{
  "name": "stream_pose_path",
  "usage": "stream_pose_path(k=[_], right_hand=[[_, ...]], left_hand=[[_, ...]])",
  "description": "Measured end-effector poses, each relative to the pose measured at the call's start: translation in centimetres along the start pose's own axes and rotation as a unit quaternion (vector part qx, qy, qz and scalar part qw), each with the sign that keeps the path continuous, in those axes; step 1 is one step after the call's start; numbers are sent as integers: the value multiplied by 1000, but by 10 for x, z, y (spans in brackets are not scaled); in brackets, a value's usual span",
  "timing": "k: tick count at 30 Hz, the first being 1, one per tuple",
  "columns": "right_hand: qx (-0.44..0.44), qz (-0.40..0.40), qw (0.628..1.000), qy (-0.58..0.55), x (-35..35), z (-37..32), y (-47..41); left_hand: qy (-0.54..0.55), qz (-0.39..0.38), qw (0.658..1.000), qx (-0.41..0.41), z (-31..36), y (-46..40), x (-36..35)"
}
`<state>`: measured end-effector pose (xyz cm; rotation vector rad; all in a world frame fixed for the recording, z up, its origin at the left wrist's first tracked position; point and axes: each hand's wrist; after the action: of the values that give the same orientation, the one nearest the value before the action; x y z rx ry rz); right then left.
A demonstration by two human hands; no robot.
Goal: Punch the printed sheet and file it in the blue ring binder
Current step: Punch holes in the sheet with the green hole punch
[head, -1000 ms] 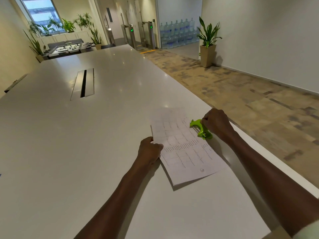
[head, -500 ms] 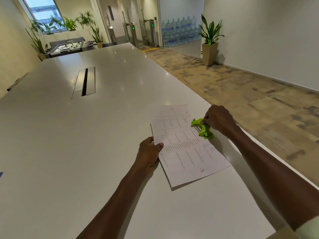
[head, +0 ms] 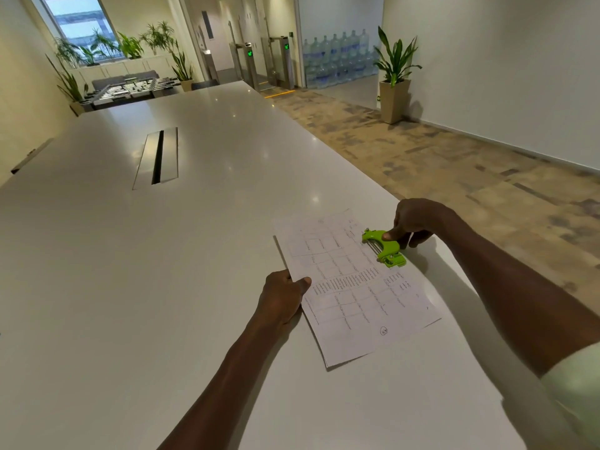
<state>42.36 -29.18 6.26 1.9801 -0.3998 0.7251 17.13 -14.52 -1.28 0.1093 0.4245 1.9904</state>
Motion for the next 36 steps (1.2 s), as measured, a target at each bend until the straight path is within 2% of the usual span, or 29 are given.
stream_pose_path(k=[13,17,24,36], right_hand=[[-44,-3,998,32,-3,-2,-25],[-33,-34,999,7,1,-4,-19],[30,-56,996,-60,10,-4,-2],[50,4,996,-68,0,-11,5]], left_hand=[[-37,10,999,-1,-3,-2,0],[-68,8,998,-7,-2,-3,2],[-11,-8,1000,-18,1,3,0],[36,-4,999,1,2,9,1]])
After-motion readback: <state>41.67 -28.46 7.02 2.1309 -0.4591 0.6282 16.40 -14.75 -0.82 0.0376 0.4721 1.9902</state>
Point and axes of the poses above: each hand's wrist, its own y-axis away from the middle knuckle, its own x-axis out of the back of the hand, z = x × y, and after that the axes turned 14 degrees about -z, right-handed
